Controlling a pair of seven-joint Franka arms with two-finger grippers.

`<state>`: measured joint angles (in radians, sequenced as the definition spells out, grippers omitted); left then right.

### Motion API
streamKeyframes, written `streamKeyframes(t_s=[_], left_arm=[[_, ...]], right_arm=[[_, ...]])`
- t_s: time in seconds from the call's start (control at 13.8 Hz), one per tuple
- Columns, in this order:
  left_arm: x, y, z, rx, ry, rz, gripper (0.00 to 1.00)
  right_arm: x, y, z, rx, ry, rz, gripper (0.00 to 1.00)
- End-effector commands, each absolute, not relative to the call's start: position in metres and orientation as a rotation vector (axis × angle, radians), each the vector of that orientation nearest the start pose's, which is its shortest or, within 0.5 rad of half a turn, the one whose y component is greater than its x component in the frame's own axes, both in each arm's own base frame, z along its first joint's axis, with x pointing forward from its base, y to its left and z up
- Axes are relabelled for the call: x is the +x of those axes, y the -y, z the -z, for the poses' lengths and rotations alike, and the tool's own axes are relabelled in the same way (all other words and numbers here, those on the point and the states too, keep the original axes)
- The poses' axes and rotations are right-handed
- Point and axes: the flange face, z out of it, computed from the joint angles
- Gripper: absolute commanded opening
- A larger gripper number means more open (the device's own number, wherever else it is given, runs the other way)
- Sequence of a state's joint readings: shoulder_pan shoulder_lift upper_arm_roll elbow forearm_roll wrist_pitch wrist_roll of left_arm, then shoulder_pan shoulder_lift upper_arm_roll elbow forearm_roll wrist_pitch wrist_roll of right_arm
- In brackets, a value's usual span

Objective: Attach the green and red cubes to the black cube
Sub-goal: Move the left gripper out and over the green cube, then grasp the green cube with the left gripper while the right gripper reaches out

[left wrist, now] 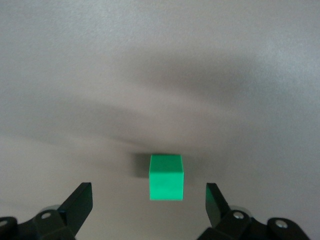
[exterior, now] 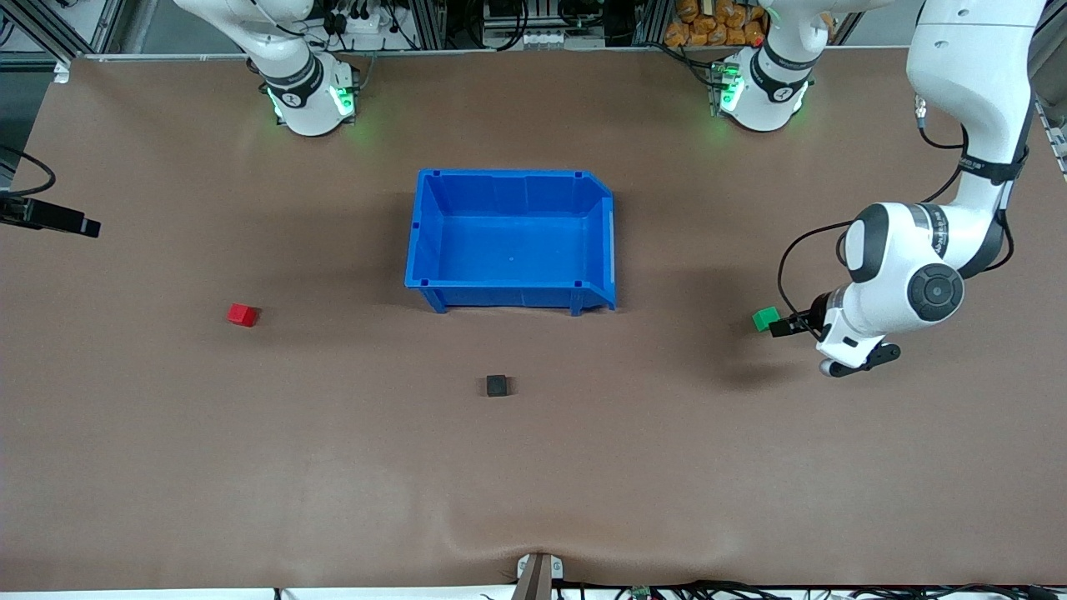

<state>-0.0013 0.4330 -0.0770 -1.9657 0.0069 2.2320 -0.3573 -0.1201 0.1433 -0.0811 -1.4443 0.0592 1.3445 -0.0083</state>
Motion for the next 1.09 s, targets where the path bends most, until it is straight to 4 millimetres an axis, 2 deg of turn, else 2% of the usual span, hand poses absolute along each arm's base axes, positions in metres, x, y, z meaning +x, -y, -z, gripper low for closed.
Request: streamKeyframes(t_s=[0.0,0.29,0.58,0.8,0.94,1.02], left_arm=[[0.599,0.051,-0.222,-3.103,0.462,-0.23,1.0],[0.595,0.051,-0.209,-3.099,0.464,-0.266,0.86],[0.591,0.056,-0.198,-3.118,0.512,-0.313,0.79],[0.587,0.061,-0.194,-3.118,0.497,-0.33,0.75],[0.587,0.063,-0.192,-3.118,0.491,-0.335,0.69],[0.586,0.064,-0.191,-3.117,0.489,-0.34,0.63]], right_arm=[[0.562,0.108,-0.586,-3.016,-0.292,-0.375,1.0],[0.562,0.108,-0.584,-3.021,-0.294,-0.388,1.0],[0.564,0.109,-0.578,-3.019,-0.299,-0.41,1.0],[0.573,0.108,-0.559,-3.002,-0.295,-0.448,1.0],[0.578,0.11,-0.543,-2.994,-0.299,-0.49,1.0],[0.578,0.111,-0.541,-2.993,-0.299,-0.499,1.0]])
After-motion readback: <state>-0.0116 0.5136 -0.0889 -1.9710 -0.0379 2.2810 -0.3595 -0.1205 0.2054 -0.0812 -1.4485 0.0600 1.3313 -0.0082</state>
